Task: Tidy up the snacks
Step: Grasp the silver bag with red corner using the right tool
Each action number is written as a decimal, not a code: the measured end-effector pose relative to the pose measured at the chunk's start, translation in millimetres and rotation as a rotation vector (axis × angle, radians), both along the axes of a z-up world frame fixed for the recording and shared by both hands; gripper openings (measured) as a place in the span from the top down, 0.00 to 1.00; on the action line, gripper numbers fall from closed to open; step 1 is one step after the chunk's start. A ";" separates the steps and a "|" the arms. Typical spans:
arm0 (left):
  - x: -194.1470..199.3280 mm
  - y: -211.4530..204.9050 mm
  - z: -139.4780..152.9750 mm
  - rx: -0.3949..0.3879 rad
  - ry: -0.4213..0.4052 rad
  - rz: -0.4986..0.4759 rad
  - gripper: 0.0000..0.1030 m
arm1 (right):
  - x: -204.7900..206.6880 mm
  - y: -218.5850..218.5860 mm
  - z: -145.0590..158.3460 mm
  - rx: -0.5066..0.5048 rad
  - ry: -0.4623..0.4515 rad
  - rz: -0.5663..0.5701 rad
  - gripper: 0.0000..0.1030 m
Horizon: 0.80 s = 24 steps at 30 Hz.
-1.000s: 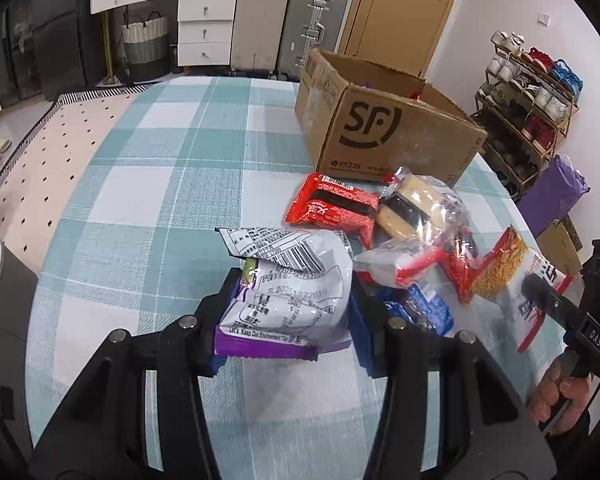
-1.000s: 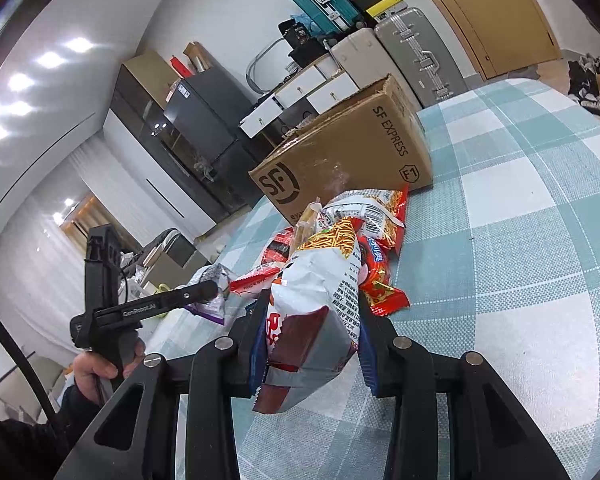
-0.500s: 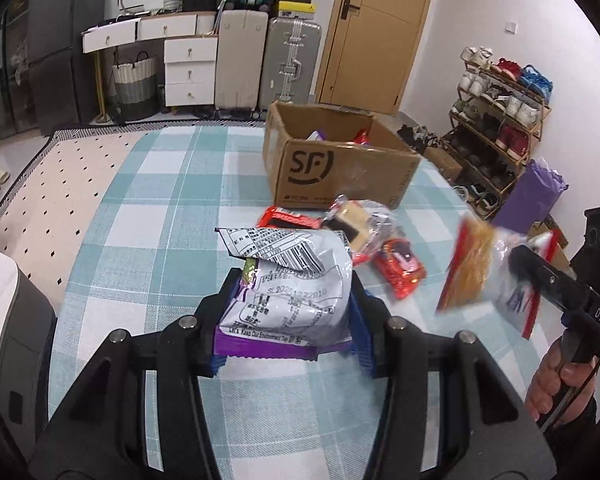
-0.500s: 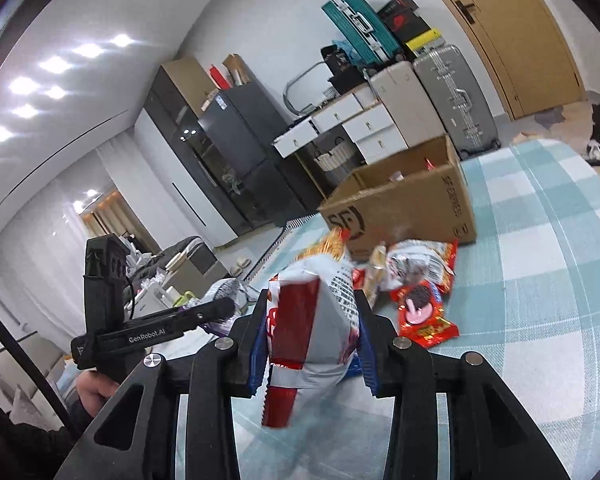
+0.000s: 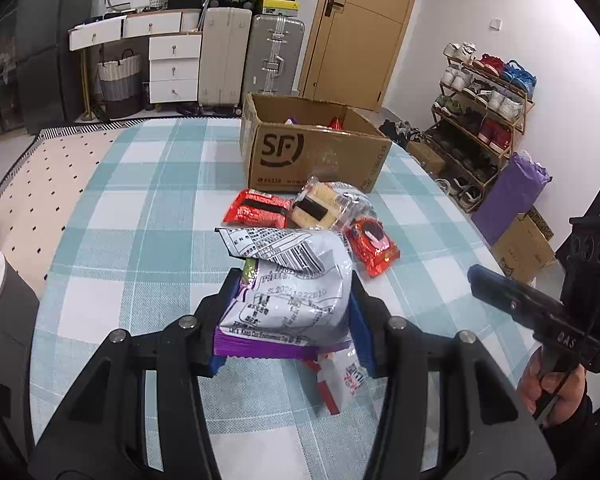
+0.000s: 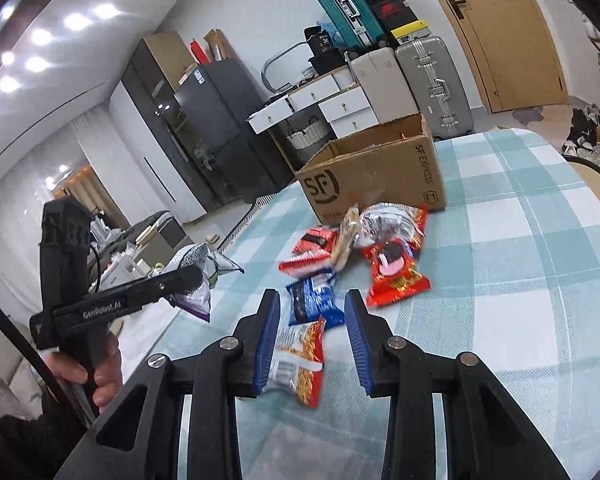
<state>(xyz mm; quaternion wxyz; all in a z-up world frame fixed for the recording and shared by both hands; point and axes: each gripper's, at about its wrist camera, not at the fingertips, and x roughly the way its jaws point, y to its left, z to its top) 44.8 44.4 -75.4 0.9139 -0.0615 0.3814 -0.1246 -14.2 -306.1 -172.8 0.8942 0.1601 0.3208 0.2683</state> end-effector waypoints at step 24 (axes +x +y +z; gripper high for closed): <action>-15.0 52.9 -26.2 -0.038 0.048 0.076 0.55 | 41.7 132.3 -59.7 -0.321 0.166 0.182 0.22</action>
